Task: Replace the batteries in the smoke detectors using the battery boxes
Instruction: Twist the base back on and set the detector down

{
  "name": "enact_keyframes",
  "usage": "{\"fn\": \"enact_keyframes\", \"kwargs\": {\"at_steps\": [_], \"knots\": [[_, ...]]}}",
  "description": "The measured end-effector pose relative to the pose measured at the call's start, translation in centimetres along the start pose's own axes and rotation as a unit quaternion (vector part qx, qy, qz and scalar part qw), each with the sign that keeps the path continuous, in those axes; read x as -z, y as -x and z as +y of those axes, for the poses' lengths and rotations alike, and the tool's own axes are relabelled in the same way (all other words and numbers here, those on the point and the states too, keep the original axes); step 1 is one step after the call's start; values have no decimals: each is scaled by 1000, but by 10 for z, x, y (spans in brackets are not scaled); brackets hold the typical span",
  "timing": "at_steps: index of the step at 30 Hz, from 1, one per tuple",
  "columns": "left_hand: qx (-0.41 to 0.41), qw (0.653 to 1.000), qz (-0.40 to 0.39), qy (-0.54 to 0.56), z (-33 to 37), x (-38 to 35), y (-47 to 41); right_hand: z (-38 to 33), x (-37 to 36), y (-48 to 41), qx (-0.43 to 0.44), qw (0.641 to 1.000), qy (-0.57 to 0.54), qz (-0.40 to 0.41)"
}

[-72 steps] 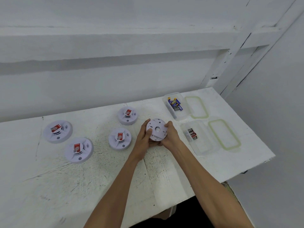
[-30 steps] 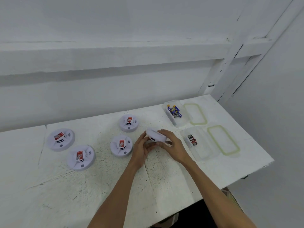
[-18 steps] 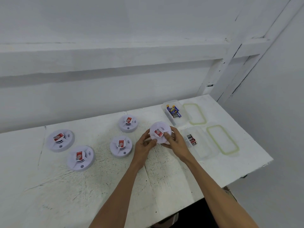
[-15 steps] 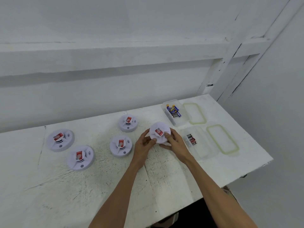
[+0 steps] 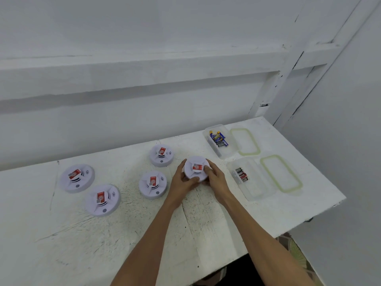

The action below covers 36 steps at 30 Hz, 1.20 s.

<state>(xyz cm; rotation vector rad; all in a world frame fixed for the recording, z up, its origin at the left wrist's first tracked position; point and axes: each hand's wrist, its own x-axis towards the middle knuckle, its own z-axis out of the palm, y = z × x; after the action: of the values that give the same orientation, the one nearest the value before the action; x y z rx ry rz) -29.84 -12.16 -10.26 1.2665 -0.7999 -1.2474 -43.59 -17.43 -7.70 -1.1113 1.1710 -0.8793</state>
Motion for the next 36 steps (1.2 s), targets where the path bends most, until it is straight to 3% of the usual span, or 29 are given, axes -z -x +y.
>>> {"fn": "enact_keyframes", "kwargs": {"at_steps": [9,25,32,36], "knots": [[21,1000,1,20,6,-5,-5,2,5,4,-9,998,-55,-9],[10,1000,-10,-13,0,-3,-4,5,5,8,7,998,-56,-1],[13,1000,-13,1,1,-4,0,7,5,8,7,998,-58,-2],[57,996,-8,62,5,-2,-1,10,5,5,6,998,-57,-1]]}}
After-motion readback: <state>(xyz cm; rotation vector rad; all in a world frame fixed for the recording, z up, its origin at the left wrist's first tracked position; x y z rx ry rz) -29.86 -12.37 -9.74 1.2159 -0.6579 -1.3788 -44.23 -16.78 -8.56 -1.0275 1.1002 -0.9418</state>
